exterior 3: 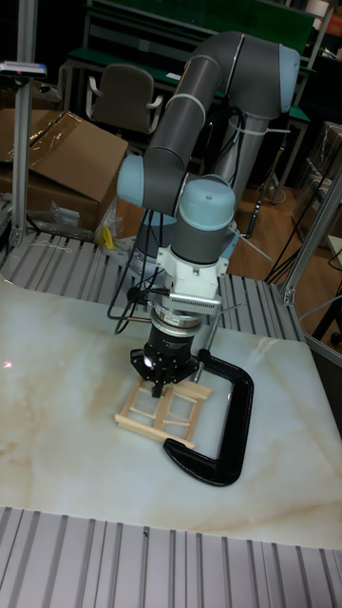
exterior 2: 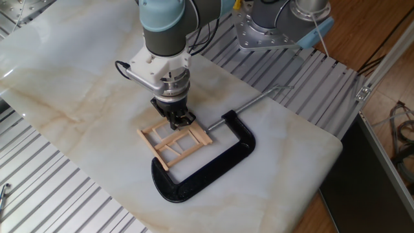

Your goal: Open a sliding window

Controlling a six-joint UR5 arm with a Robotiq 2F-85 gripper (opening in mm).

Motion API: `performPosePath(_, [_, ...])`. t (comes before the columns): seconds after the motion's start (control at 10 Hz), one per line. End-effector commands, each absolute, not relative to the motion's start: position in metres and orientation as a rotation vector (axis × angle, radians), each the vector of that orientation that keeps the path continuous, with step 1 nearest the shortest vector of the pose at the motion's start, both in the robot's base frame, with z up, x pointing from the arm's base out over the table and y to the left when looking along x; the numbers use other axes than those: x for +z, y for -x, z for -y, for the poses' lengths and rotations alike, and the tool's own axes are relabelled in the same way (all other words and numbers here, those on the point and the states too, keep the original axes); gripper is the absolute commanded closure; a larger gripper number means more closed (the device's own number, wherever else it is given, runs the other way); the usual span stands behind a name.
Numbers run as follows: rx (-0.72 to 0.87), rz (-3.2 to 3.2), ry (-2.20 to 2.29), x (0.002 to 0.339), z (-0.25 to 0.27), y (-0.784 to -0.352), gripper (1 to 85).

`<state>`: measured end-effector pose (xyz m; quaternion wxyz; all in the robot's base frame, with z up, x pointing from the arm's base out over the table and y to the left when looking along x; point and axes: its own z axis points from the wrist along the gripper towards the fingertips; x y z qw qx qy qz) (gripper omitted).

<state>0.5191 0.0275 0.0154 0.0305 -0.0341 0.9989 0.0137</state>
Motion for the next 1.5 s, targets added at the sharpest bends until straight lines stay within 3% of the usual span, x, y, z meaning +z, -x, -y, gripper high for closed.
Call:
performPosePath(0.0, [0.049,-3.069,0.106,0.0167,-0.0263,-0.5277,85.0])
performPosePath(1.4, [0.042,-3.044,0.084,0.0078,-0.0272,-0.5244,85.0])
